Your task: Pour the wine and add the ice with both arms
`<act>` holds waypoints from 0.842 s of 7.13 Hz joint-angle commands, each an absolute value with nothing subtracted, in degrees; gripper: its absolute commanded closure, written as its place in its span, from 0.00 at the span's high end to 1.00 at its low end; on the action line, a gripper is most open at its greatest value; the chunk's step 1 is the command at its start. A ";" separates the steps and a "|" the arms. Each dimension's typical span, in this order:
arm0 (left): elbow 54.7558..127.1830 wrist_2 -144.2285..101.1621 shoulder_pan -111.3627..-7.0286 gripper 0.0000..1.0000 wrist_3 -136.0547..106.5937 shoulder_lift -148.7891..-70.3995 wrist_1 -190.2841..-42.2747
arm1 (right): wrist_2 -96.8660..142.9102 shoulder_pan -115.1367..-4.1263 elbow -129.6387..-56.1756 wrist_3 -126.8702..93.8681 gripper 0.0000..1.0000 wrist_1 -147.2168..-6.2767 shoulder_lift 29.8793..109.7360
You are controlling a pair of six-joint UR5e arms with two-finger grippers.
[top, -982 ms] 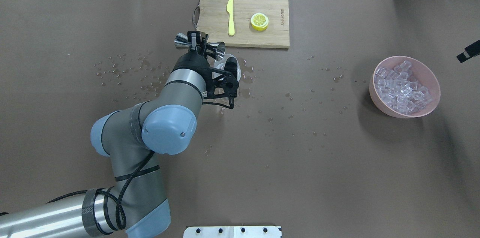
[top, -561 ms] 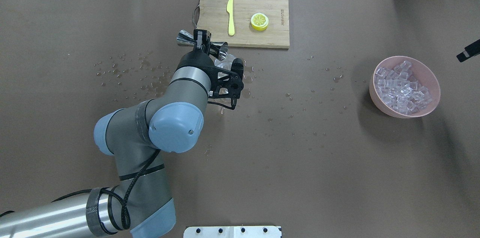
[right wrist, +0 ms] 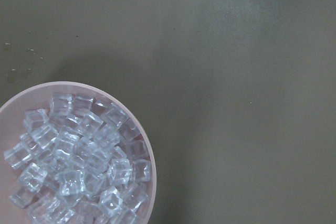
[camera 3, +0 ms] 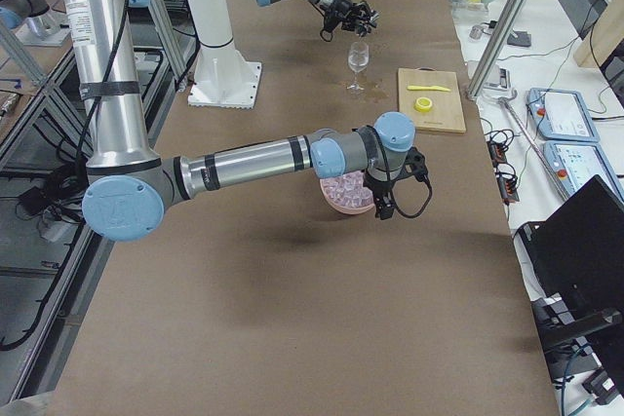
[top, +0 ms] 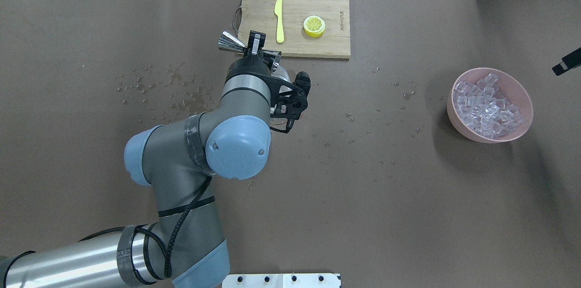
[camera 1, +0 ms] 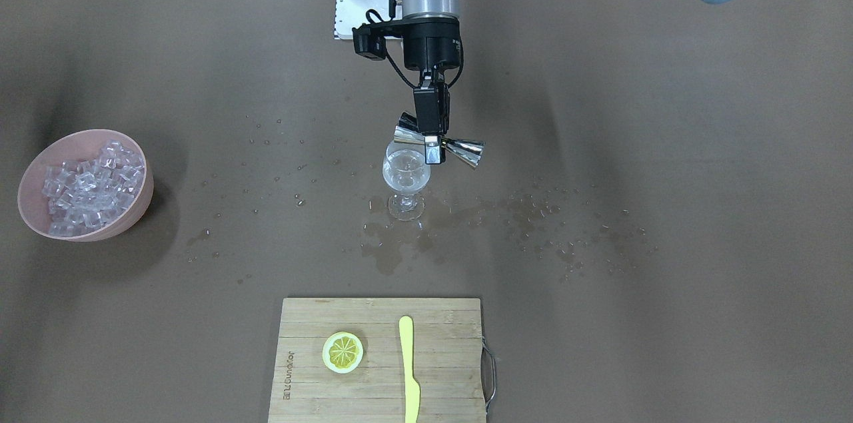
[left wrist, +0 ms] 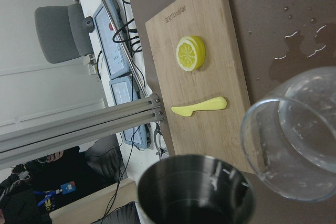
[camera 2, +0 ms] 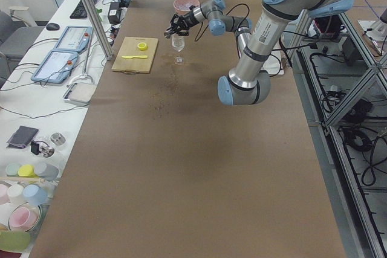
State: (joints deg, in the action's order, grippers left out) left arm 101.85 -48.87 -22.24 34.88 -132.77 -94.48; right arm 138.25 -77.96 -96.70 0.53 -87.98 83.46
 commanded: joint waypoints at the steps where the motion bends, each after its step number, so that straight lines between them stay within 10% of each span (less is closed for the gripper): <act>1: 102.65 -48.95 -22.32 0.00 35.69 -132.80 -93.87 | 138.25 -77.96 -96.68 0.53 1.00 -87.98 83.41; 6: 106.17 -48.69 -28.91 0.00 13.77 -111.32 -131.51 | 138.16 -77.96 -96.07 0.62 1.00 -87.98 83.41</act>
